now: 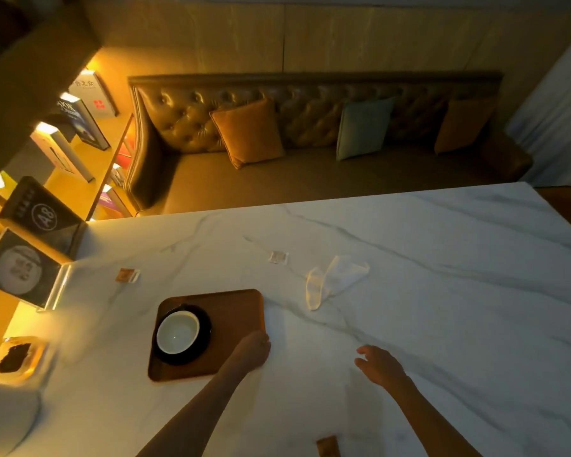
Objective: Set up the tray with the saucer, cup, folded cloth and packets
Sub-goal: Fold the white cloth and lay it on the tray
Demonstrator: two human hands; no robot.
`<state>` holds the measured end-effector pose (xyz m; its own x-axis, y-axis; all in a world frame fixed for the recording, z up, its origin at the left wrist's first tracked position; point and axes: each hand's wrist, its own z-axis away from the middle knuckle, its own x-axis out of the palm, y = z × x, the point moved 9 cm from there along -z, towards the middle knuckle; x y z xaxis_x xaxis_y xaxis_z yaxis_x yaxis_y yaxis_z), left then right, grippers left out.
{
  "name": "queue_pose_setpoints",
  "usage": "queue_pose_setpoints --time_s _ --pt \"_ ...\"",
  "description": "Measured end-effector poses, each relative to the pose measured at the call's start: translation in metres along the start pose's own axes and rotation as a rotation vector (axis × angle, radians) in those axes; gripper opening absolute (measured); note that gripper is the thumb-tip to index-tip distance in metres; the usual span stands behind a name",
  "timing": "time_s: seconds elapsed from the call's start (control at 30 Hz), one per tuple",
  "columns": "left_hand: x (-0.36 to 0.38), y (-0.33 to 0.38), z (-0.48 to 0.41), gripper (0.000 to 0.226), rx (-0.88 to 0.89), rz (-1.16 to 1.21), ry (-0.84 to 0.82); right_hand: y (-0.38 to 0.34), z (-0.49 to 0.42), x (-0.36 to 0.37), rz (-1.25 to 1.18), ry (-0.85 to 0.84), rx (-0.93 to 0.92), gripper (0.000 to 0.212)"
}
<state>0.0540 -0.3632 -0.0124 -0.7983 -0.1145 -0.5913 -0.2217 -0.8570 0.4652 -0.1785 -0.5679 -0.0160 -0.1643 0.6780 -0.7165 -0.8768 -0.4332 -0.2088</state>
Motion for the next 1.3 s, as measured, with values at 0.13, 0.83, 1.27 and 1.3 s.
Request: queue_pose_setpoints --time_s 0.13,0.83,1.27,1.3 --pt "0.002 0.034 -0.026 0.034 -0.033 0.023 0.090 -0.027 -0.053 -0.046 0.079 0.082 -0.092 0.030" --pt "0.087 0.121 -0.148 0.021 0.167 -0.409 0.183 -0.100 -0.171 -0.053 0.302 0.413 -0.420 0.014" --pt "-0.126 0.115 -0.012 0.009 0.570 0.305 0.502 -0.193 -0.033 -0.136 0.044 0.381 -0.901 0.020" --pt "-0.150 0.109 0.005 0.012 0.589 0.306 0.555 -0.203 -0.023 -0.139 0.043 0.364 -0.896 0.025"
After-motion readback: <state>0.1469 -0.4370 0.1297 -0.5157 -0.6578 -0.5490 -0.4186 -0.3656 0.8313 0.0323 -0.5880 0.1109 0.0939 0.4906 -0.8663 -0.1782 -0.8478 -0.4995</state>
